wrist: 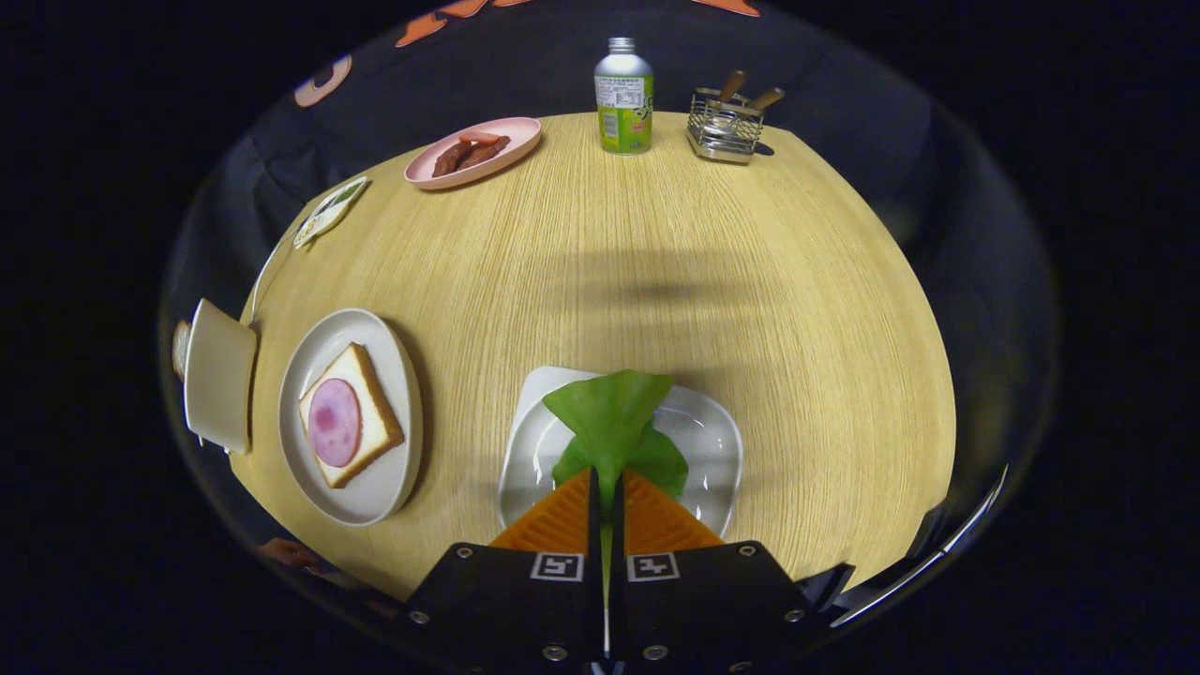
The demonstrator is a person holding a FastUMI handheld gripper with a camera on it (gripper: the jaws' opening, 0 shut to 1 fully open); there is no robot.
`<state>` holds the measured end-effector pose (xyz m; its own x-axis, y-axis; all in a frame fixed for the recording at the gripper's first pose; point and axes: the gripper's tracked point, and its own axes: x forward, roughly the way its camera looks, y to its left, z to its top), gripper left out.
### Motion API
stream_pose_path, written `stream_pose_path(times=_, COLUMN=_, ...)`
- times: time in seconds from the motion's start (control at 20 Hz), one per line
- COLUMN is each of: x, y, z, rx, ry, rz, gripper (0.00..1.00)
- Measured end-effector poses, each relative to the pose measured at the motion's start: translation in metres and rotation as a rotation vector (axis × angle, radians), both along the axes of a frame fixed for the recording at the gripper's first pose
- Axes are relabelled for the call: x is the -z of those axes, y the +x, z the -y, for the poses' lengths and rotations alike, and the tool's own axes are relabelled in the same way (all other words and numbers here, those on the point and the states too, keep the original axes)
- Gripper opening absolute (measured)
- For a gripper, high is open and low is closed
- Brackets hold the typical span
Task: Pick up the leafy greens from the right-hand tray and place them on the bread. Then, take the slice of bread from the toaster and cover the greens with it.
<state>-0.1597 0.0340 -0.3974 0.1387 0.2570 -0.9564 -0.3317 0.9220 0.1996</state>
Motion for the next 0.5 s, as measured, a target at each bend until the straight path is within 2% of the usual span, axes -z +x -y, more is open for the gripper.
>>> stream_pose_path(times=0.3, x=-0.050, y=0.010, z=-0.018, rx=0.031, ry=0.071, rz=0.049, gripper=0.02)
stream_pose_path(times=0.5, x=-0.089, y=0.014, z=-0.049, rx=-0.033, ry=0.123, rz=0.094, gripper=0.02)
